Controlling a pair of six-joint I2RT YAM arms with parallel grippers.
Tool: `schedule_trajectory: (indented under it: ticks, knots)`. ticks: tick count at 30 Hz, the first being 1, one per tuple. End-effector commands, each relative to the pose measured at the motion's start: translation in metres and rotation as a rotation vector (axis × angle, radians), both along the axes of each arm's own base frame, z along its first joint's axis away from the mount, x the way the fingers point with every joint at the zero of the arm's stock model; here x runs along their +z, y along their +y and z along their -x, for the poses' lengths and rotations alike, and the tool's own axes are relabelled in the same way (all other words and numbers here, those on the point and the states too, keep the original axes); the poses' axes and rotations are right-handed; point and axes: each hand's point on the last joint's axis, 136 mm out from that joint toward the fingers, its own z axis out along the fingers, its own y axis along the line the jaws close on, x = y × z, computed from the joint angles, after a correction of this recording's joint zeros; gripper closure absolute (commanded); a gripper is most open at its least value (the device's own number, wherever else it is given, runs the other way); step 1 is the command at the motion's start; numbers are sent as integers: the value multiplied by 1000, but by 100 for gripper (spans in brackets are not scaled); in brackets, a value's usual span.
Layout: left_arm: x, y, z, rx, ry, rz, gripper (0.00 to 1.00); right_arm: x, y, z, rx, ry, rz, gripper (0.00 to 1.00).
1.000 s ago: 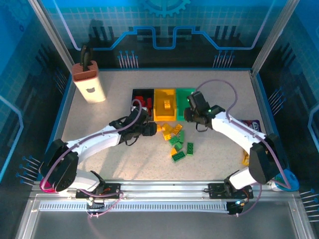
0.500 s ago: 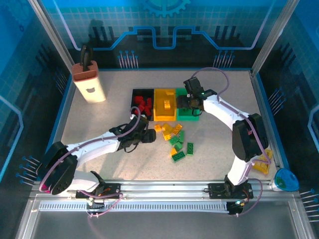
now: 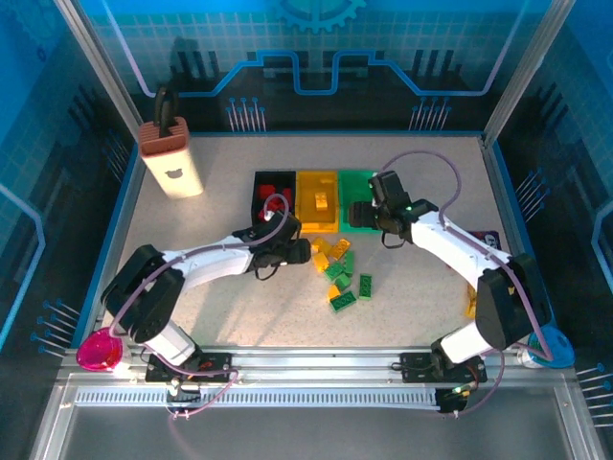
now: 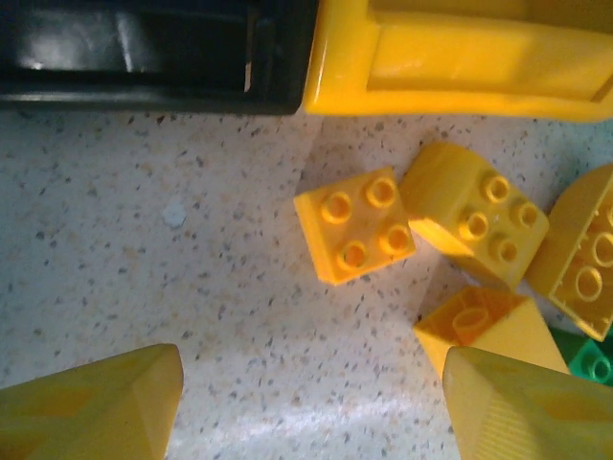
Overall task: Sort the legos into containers by color
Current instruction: Pick up the lego from the center of the table.
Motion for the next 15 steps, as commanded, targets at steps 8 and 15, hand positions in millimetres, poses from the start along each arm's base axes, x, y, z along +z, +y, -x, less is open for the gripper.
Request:
schedule_trajectory:
  ticks: [8, 15]
  knots:
    - [-11, -12, -29, -1, 30, -41, 33, -7, -3, 10, -27, -9, -48, 20]
    - [-17, -16, -42, -2, 53, -64, 38, -17, -11, 15, -47, 5, -53, 20]
